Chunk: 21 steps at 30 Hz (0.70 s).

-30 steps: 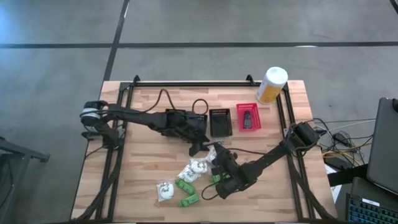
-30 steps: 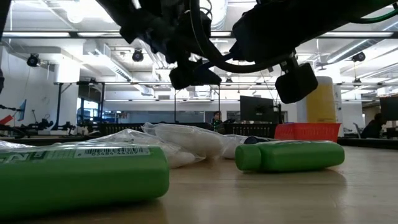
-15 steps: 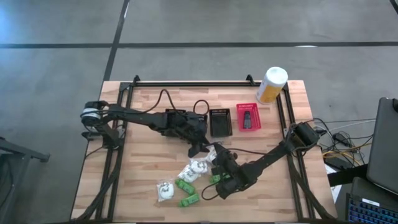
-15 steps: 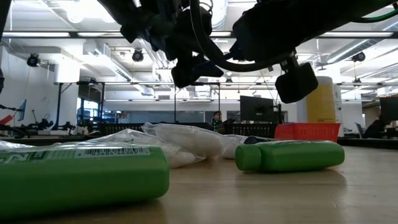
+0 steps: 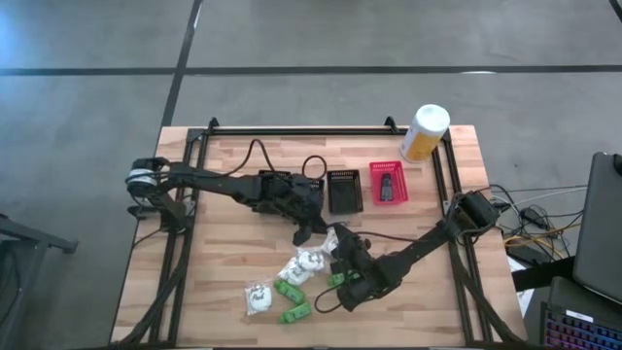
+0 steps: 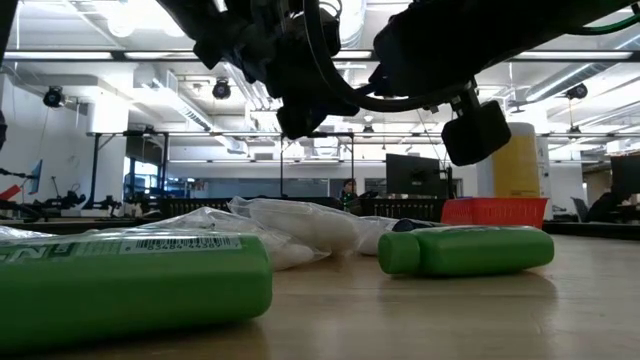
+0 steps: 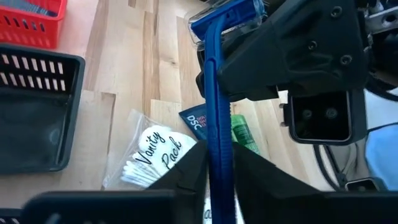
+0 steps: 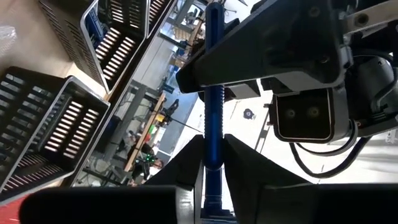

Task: Pick & Place Travel size toiletries
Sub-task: Put the blue razor into the middle black bin

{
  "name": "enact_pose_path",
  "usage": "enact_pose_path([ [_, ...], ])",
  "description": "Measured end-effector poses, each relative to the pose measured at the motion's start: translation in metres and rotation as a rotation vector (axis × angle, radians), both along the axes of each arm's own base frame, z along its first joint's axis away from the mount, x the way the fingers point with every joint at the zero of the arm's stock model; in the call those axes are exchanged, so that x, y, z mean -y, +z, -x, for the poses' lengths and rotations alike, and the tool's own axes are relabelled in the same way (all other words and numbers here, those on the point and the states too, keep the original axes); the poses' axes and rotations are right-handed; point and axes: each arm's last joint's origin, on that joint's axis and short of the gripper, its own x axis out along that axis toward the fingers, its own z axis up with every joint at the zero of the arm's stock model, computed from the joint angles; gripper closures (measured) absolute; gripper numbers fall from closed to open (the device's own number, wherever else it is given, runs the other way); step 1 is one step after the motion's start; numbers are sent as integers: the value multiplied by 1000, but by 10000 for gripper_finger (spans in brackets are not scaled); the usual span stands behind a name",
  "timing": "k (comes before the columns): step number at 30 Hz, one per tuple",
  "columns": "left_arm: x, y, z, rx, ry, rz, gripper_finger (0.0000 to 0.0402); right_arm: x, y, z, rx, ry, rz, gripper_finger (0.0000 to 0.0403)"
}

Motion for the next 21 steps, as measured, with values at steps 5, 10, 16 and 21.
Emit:
enact_pose_path([
  [5, 0, 0, 0, 5, -10, -18, 363, 0, 0, 0, -4, 2, -1, 355],
  [10, 0, -1, 1, -5, 5, -36, 363, 0, 0, 0, -2, 4, -10, 355],
  [16, -1, -3, 2, -22, 33, -50, 363, -4, -1, 1, 2, 27, -49, 311],
  [21, -1, -4, 2, -31, 62, -52, 363, -9, -1, 4, 3, 47, -60, 260],
])
